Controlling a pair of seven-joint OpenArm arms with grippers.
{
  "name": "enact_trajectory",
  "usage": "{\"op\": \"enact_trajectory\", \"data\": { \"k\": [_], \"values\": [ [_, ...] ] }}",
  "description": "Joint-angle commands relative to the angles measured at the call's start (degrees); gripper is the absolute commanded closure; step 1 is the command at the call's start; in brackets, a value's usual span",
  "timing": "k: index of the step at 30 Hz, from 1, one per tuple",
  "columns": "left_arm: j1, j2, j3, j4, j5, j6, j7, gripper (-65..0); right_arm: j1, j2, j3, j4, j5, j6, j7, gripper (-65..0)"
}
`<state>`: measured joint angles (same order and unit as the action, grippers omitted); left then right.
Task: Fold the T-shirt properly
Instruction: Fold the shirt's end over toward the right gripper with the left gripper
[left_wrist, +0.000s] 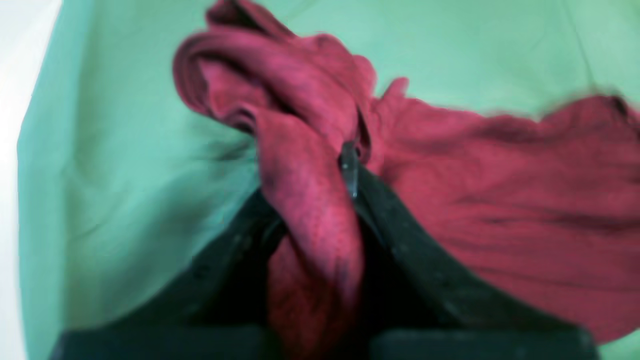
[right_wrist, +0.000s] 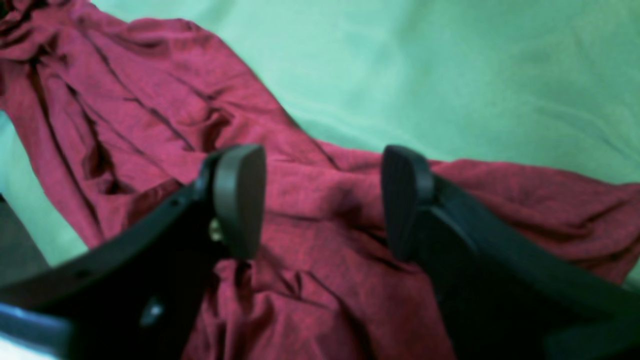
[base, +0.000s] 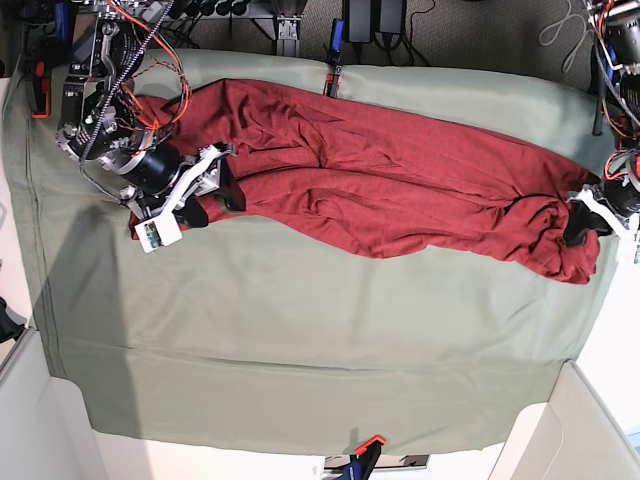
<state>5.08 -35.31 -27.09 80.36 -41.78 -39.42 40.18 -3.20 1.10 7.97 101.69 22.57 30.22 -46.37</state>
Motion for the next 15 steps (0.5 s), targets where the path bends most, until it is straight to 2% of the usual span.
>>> {"op": "enact_trajectory", "data": {
  "k": [1,5,8,10,12,15],
  "values": [
    [0.5,-1.1,-0.1,4.2,-2.6,-0.6,-1.6,0.0,0.8,0.1,0.1,1.1,1.0,0.2,1.6,-36.9],
    [4.4,3.3,2.5,18.8,-7.3,-0.6,2.9,0.0,0.8,0.1,0.1,1.1,1.0,0.2,1.6,-36.9],
    [5.7,6.7,8.2,26.7,-7.1,-0.6,3.6,0.0,0.8,0.1,0.1,1.1,1.0,0.2,1.6,-36.9],
    [5.6,8.7,13.7,27.7,-4.0,-0.6,3.3,0.0,0.8,0.1,0.1,1.1,1.0,0.2,1.6,-36.9],
    [5.4,10.4,19.2,26.8,3.1,-0.6,2.0,0.0,0.8,0.2,0.1,1.1,1.0,0.2,1.5,-36.9],
    [5.4,11.8,25.3,22.6,13.7,-0.6,-3.9,0.0,0.8,0.2,0.3,1.1,1.0,0.2,1.6,-36.9]
  ]
}}
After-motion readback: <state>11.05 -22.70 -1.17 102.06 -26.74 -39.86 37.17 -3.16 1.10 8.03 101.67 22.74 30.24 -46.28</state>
